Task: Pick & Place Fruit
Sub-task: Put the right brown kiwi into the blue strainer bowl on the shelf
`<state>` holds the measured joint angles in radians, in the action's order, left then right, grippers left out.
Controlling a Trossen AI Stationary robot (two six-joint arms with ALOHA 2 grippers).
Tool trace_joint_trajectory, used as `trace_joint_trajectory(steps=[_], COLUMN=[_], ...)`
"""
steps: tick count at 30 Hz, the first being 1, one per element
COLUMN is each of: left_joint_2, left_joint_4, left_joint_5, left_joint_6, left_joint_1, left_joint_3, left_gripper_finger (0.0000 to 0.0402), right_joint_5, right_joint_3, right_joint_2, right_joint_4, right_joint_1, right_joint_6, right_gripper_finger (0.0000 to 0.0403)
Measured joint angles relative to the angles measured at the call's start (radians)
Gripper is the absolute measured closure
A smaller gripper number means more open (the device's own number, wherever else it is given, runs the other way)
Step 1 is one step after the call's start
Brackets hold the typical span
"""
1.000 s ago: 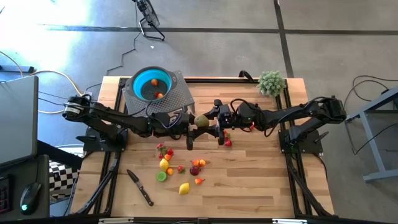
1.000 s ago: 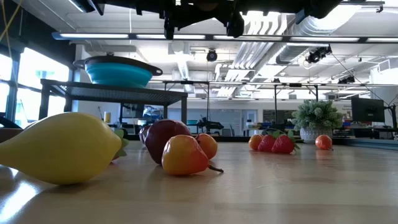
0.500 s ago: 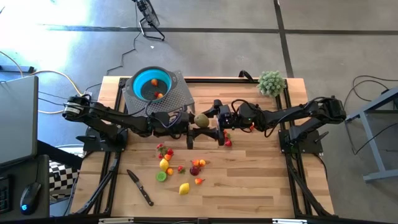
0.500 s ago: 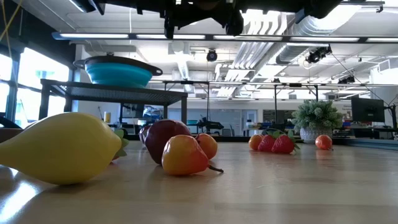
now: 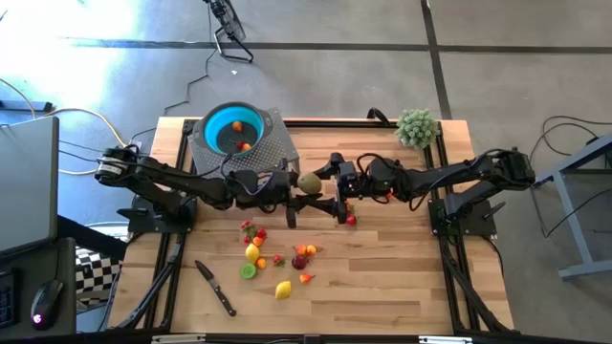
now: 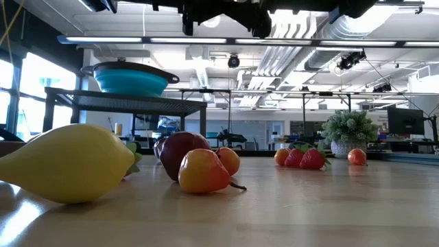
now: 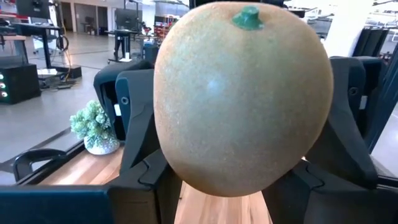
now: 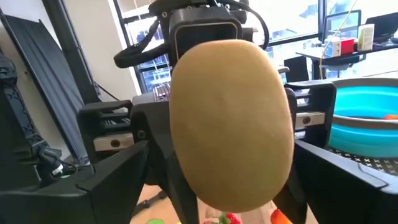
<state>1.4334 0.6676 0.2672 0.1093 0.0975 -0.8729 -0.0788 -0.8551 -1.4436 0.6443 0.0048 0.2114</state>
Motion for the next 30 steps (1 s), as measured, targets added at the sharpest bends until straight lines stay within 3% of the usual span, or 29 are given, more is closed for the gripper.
trace_joint_trajectory(steps=[12,24,30], left_joint_2=[0.003,-0.012,-0.067], left_joint_4=[-0.008,-0.014,-0.043], left_joint_5=[0.0,0.02,0.138], left_joint_6=[0.0,-0.05,-0.113], left_joint_1=[0.0,0.0,0.0], left_joint_3=[0.003,0.006,0.006], left_gripper_finger=[0.0226,0.0226,0.0226], right_joint_5=[0.027,0.184,0.216], right_joint_3=[-0.003,-0.004,-0.004], right_joint_2=[0.081,0.289,0.33], right_joint_4=[-0.084,-0.523,-0.622], right_joint_1=[0.0,0.004,0.014], right_joint_6=[-0.083,-0.103,-0.101], right_gripper_finger=[0.0034,0.0034,0.0034])
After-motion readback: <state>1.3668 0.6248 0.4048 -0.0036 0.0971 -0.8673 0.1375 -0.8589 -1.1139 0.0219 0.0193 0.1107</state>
